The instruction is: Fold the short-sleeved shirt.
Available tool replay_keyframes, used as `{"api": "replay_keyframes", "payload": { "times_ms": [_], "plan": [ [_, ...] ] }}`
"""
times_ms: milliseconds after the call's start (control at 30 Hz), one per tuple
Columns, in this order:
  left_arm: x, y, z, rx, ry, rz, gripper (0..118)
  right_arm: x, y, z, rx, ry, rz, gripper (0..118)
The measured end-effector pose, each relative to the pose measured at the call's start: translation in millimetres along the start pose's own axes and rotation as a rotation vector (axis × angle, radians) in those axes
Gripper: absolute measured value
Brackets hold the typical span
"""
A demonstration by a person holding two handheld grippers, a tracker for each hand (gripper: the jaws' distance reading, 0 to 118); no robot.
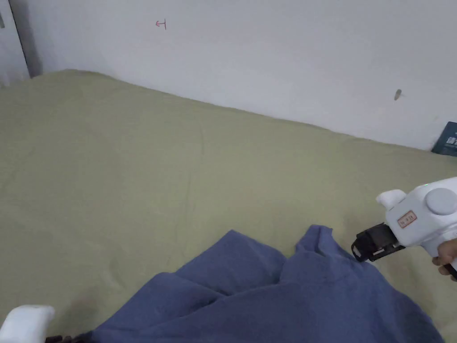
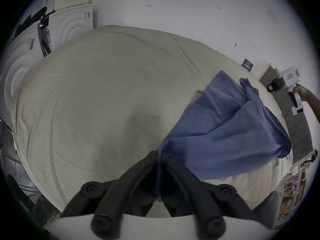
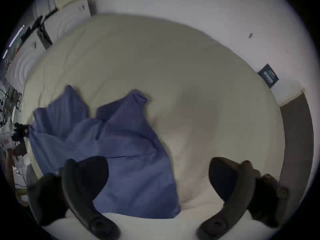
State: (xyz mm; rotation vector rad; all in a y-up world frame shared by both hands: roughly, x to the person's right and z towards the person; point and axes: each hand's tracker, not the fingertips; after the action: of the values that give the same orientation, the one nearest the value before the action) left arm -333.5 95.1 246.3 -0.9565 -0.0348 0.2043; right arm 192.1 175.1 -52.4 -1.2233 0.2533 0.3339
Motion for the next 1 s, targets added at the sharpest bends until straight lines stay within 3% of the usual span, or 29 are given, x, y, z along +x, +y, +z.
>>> {"api": "replay_keyframes", "payload": {
  "times_ms": [67, 267, 333, 433, 500, 533, 567, 600, 667, 733, 1000],
  "plan": [
    [-3, 2, -1, 0.005, -0.005, 0.005, 4, -1, 10, -15, 0.018, 0.018, 0.01, 105],
    [-4, 1, -5, 0.015, -0.015, 0.024, 4, 3, 5, -46, -0.01, 0.045, 0.0, 104],
    [-10, 1, -8, 0.015, -0.02, 0.036, 4, -3, 1, -49, 0.008, 0.123, -0.018, 97],
    [-12, 2, -10, 0.015, -0.027, 0.048, 4, -7, -6, -51, 0.013, 0.221, 0.023, 66],
    [-12, 2, -10, 0.016, -0.027, 0.05, 4, -18, -10, -56, -0.025, 0.136, 0.091, 56],
    [-12, 2, -9, 0.017, -0.026, 0.048, 4, -19, -12, -55, -0.016, 0.122, 0.099, 44],
    [-11, 2, -9, 0.02, -0.025, 0.048, 4, -19, -13, -49, 0.015, 0.123, 0.075, 1],
    [-11, 2, -9, 0.021, -0.025, 0.051, 4, -15, -12, -45, 0.03, 0.191, 0.022, 2],
    [-12, 2, -9, 0.02, -0.029, 0.064, 4, -17, -11, -38, 0.062, 0.152, -0.045, 2],
    [-12, 4, -7, 0.019, -0.032, 0.077, 4, -17, -17, -21, 0.105, 0.2, -0.03, 2],
    [2, 45, 34, 0.114, -0.087, 0.031, 4, -9, -48, 95, 0.37, 0.159, -0.071, 2]
  ]
}}
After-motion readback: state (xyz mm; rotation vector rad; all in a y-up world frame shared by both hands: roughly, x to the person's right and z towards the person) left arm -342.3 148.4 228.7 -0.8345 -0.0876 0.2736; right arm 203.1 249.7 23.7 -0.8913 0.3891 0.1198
